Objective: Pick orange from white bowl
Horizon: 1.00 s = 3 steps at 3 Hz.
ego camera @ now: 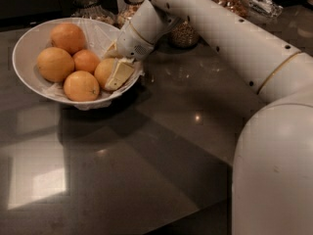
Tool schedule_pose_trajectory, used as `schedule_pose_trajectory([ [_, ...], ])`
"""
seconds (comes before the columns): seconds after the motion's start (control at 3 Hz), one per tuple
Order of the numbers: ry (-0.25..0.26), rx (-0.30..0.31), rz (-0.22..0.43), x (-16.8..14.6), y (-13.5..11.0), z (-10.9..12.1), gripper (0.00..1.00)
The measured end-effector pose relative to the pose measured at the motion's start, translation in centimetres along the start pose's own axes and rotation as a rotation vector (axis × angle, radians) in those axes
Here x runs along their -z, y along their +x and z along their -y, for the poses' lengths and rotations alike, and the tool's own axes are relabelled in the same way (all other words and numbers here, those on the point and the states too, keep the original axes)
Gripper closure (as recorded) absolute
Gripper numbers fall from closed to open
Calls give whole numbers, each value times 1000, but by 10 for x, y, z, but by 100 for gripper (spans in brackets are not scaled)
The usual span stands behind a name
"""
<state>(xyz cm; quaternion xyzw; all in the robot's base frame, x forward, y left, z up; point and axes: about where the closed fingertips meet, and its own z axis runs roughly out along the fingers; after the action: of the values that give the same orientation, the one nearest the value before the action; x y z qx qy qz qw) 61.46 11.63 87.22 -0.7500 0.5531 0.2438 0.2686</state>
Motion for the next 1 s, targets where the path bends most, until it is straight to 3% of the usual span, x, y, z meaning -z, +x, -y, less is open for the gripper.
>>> schedule_pose_trajectory([
  [1.0,83,145,99,46,-45,-17,100],
])
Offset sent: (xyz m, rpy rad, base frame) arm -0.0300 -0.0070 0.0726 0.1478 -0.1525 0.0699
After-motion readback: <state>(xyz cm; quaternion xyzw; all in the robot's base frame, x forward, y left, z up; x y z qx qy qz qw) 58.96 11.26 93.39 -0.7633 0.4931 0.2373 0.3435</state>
